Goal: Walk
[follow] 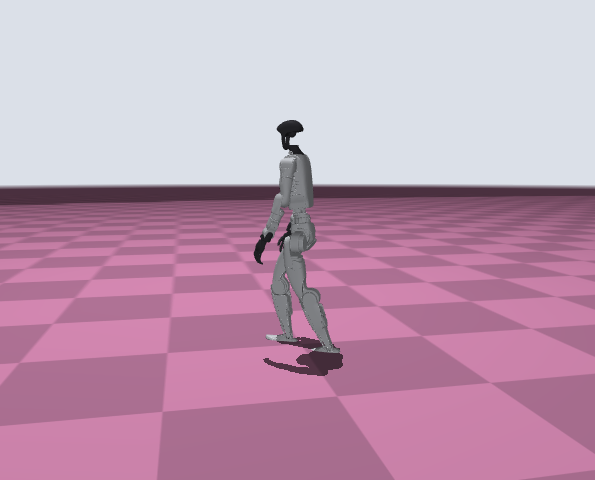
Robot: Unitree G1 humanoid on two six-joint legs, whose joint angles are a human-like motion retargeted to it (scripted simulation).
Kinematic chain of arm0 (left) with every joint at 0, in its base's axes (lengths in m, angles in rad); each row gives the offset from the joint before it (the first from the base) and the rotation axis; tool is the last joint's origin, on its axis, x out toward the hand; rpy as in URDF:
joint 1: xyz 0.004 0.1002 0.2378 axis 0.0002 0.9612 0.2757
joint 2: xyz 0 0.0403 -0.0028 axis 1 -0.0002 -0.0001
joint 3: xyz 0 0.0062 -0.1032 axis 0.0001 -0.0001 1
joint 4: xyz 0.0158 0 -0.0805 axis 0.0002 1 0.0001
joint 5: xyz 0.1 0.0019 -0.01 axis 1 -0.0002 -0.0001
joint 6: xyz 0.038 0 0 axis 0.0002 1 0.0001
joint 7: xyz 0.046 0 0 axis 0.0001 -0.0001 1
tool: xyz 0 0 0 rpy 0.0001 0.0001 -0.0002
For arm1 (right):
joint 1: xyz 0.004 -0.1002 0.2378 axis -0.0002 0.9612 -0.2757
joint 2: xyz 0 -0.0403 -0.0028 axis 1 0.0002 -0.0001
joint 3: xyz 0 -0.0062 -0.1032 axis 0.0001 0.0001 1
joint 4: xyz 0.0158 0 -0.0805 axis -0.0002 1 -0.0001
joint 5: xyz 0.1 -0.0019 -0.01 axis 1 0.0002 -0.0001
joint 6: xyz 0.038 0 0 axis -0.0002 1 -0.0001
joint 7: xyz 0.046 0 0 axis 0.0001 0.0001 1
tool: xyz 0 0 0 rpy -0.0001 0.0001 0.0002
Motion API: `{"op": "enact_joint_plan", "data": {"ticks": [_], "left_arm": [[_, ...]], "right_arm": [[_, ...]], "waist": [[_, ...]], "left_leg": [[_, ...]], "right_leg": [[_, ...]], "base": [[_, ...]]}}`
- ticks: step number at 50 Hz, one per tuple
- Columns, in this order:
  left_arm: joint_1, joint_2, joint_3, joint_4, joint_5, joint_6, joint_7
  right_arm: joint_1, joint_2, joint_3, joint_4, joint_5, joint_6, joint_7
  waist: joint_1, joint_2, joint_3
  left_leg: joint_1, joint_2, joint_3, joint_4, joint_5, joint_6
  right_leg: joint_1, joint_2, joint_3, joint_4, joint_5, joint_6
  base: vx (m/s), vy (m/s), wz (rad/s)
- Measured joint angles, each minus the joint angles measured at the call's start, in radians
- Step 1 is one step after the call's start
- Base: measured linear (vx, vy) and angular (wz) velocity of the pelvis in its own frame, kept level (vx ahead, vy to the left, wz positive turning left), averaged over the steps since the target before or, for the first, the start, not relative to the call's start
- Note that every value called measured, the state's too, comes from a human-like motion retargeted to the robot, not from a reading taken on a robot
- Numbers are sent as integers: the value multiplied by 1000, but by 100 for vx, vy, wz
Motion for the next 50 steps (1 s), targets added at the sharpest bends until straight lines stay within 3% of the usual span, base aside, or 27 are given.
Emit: {"op": "enact_joint_plan", "data": {"ticks": [7, 12, 18, 23, 29, 38, 40, 46, 50], "left_arm": [[24, 3, -23, 3, 25, -16, -19], [82, 3, -31, 31, 57, -13, -44], [128, 12, -20, 45, 100, -1, -66], [139, 20, 0, 25, 99, 8, -59], [126, 34, 44, -1, 63, 8, -52], [122, 20, 79, -9, 31, -1, -35], [115, 21, 82, -11, 28, -3, -38], [119, 13, 72, -8, 23, -10, -29], [117, 13, 62, -4, 11, -12, -24]], "right_arm": [[-5, 5, 5, 15, -13, -2, -8], [-28, 8, 14, 3, -31, -9, -30], [-81, 1, 26, -47, -67, -13, -63], [-131, -5, 27, -86, -88, -13, -100], [-181, -3, 20, -128, -80, -15, -105], [-168, 15, 19, -164, -90, -29, -77], [-159, 21, 18, -154, -96, -29, -65], [-84, 27, 26, -82, -110, -21, -42], [-32, 26, 23, -25, -105, -16, -19]], "waist": [[16, 27, -26], [32, 70, -35], [82, 150, -50], [136, 143, -51], [161, 74, -33], [130, 2, -57], [111, -28, -69], [77, -70, -92], [51, -110, -92]], "left_leg": [[-39, 28, -34, 209, -82, -28], [-104, 85, -39, 513, -110, -83], [-325, 226, -23, 1058, 21, -178], [-527, 299, 9, 1284, -5, -121], [-711, 281, 48, 1131, -71, -50], [-778, 171, 72, 526, -20, -56], [-735, 128, 78, 364, 31, -51], [-700, 66, 89, 391, 41, -25], [-638, -1, 89, 418, 34, 5]], "right_leg": [[40, 56, 8, -36, 57, -6], [108, 121, -6, -13, 74, -31], [185, 249, -30, -69, 58, -97], [233, 271, -12, -93, 15, -118], [314, 223, 20, -149, -17, -104], [370, 133, 22, -150, -90, -95], [376, 97, 28, -147, -104, -91], [373, 41, 54, 27, -159, -59], [366, -18, 78, 203, -108, 0]], "base": [[0, 0, 0], [2, -5, -21], [1, -3, -33], [1, 0, -11], [0, 0, 0], [-2, 1, 18], [-3, 2, 30], [-1, 1, 7], [0, 0, 0]]}}
